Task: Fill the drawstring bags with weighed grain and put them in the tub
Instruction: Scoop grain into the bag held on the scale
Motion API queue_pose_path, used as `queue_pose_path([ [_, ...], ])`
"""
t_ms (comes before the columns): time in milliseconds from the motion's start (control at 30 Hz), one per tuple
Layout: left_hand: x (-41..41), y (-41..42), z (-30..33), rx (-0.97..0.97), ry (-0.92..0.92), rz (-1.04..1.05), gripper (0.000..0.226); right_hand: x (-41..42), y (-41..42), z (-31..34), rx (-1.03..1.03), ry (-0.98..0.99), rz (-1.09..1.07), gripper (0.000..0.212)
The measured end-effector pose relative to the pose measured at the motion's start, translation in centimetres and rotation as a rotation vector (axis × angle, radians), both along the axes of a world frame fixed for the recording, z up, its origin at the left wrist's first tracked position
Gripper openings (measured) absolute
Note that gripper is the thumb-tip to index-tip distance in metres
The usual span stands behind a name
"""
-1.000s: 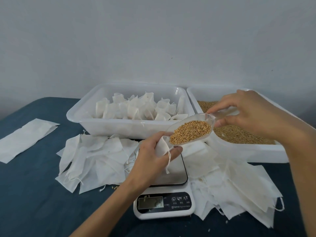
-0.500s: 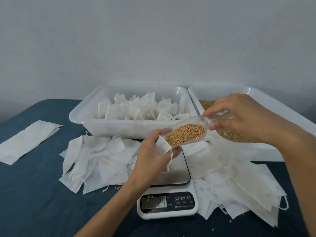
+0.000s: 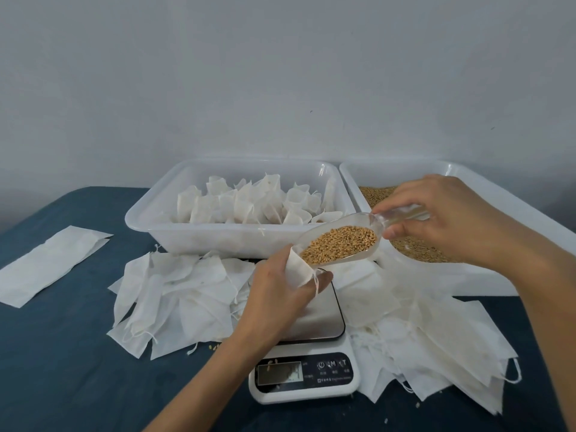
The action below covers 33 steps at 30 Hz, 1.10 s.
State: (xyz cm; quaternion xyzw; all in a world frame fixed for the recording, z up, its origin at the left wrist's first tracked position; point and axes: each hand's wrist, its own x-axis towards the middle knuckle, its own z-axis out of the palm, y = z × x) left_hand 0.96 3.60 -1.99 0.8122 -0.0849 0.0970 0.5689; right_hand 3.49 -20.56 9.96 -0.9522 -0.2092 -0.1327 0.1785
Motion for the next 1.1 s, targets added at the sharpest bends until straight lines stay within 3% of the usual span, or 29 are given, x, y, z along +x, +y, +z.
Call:
queue_pose_path([
  [233, 0.0, 0.2, 0.1, -0.048, 0.034, -0.096, 0.045, 0.3, -0.5, 0.4, -0.038, -0.047, 0.006, 0.029],
  [467, -0.1, 0.2, 1.2, -0.261, 0.105, -0.205, 0.043, 0.4, -0.3, 0.1, -0.014, -0.084, -0.005, 0.029],
  [1100, 0.1, 0.4, 0.7, -0.263, 0.133, -0.221, 0.045, 1.3, 0.7, 0.0, -0.080, -0.147, -0.006, 0.028],
])
